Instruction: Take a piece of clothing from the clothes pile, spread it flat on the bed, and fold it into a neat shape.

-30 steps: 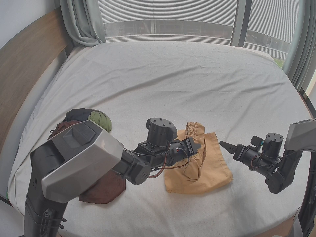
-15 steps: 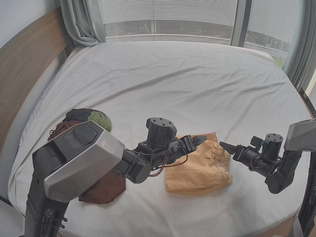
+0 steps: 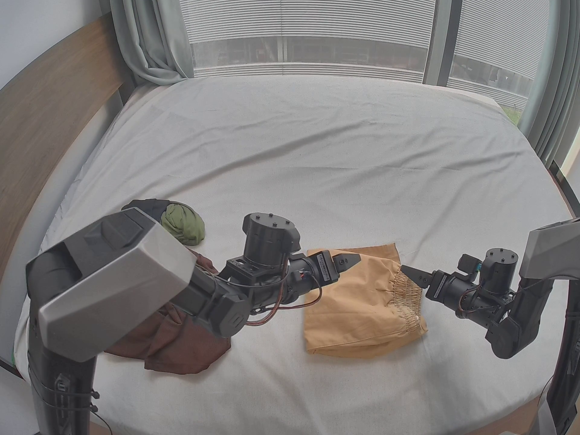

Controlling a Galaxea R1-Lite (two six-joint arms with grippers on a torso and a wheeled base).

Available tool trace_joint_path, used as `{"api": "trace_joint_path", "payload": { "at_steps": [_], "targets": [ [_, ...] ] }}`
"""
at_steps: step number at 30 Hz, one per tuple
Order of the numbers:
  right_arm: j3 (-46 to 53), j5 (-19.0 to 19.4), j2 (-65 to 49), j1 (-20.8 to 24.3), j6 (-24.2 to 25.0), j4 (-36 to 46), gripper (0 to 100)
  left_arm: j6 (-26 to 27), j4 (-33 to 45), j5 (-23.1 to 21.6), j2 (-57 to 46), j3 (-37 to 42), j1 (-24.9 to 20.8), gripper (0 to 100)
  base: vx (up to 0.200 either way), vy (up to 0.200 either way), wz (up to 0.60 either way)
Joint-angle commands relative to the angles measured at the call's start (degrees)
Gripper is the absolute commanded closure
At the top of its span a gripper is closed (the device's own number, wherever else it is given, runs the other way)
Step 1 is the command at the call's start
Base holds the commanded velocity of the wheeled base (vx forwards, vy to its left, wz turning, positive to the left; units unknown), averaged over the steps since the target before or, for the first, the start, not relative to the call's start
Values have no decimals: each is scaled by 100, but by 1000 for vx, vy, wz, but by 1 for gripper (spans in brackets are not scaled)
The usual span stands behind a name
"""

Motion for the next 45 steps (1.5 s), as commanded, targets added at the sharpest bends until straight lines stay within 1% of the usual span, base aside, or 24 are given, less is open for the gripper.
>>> {"api": "trace_joint_path", "payload": {
  "at_steps": [1, 5, 6, 7, 8, 13, 14, 16, 17, 18, 19, 20, 21, 26, 29, 31, 32, 34, 35, 36, 38, 42, 45],
  "targets": [
    [81, -3, -47, 60, -6, -1, 0, 122, -46, -11, -543, 517, 231, 0, 0, 0, 0],
    [151, -20, -47, 121, -24, -1, 0, 368, -116, -11, -842, 948, 468, 0, 0, 0, 0],
    [151, -20, -47, 121, -24, -1, 0, 368, -116, -11, -842, 948, 468, 0, 0, 0, 0],
    [221, -29, -55, 191, -32, -1, 0, 535, -169, -11, -1009, 1220, 609, 0, 0, 0, 0],
    [221, -29, -55, 200, -32, -1, 0, 544, -169, -11, -1018, 1238, 618, 0, 0, 0, 0],
    [318, -29, -47, 209, -50, 8, 0, 869, -468, -63, -1422, 1950, 943, 0, 0, 0, 0],
    [318, -38, -38, 209, -59, 8, 0, 896, -486, -63, -1439, 1994, 969, 0, 0, 0, 0],
    [344, -38, -38, 209, -85, 52, 0, 1326, -591, -90, -1633, 2433, 1171, 0, 0, 0, 0],
    [353, -38, -38, 209, -103, 52, 0, 1379, -609, -99, -1650, 2486, 1198, 0, 0, 0, 0],
    [362, -38, -3, 209, -191, 61, 0, 1651, -705, -169, -1738, 2723, 1338, 0, 0, 0, 0],
    [379, -38, 15, 200, -278, 61, 0, 1810, -811, -283, -1809, 2882, 1461, 0, 0, 0, 0],
    [423, -38, 24, 191, -331, 61, 0, 1906, -899, -380, -1879, 3022, 1567, 0, 0, 0, 0],
    [423, -38, 24, 191, -331, 61, 0, 1906, -899, -380, -1879, 3022, 1567, 0, 0, 0, 0],
    [450, -38, 85, 156, -366, 69, 0, 2284, -1118, -837, -2292, 3769, 2164, 0, 0, 0, 0],
    [467, -38, 182, 147, -366, 96, 0, 2759, -1127, -1145, -2477, 4147, 2604, 0, 0, 0, 0],
    [467, -38, 314, 139, -366, 105, 0, 2961, -1127, -1338, -2582, 4323, 2850, 0, 0, 0, 0],
    [467, -38, 349, 130, -366, 105, 0, 3023, -1136, -1417, -2626, 4384, 2938, 0, 0, 0, 0],
    [459, -38, 472, 86, -375, 131, 0, 3128, -1136, -1742, -2837, 4551, 3254, 0, 0, 0, 0],
    [459, -38, 472, 86, -375, 131, 0, 3128, -1136, -1742, -2837, 4551, 3254, 0, 0, 0, 0],
    [450, -38, 604, 51, -375, 122, 0, 3172, -1153, -2067, -2978, 4675, 3492, 0, 0, 0, 0],
    [441, -38, 736, 16, -375, 122, 0, 3190, -1153, -2313, -3065, 4824, 3676, 0, 0, 0, 0],
    [406, -38, 955, -107, -384, 131, 0, 3216, -1180, -2542, -3074, 4921, 3922, 0, 0, 0, 0],
    [423, -38, 1043, -107, -384, 131, 0, 3207, -1259, -2647, -3065, 4938, 3966, 0, 0, 0, 0]
  ]
}}
